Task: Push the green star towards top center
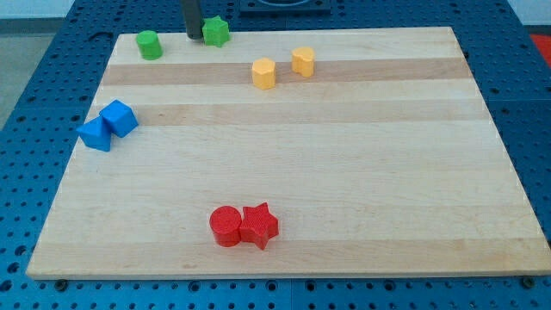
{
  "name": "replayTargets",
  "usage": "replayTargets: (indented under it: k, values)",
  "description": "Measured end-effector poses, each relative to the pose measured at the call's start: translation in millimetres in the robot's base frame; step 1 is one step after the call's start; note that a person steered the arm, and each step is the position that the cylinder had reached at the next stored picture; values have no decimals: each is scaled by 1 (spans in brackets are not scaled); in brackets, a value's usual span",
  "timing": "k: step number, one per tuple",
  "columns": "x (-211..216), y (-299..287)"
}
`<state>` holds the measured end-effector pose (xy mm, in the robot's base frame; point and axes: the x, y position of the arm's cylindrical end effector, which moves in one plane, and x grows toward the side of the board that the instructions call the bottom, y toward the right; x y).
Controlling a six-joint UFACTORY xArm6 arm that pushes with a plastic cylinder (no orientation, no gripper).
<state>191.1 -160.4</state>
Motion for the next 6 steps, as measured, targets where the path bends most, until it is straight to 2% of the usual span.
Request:
replayTargets:
  k: [5, 6]
  values:
    - [1, 139]
    - [2, 148]
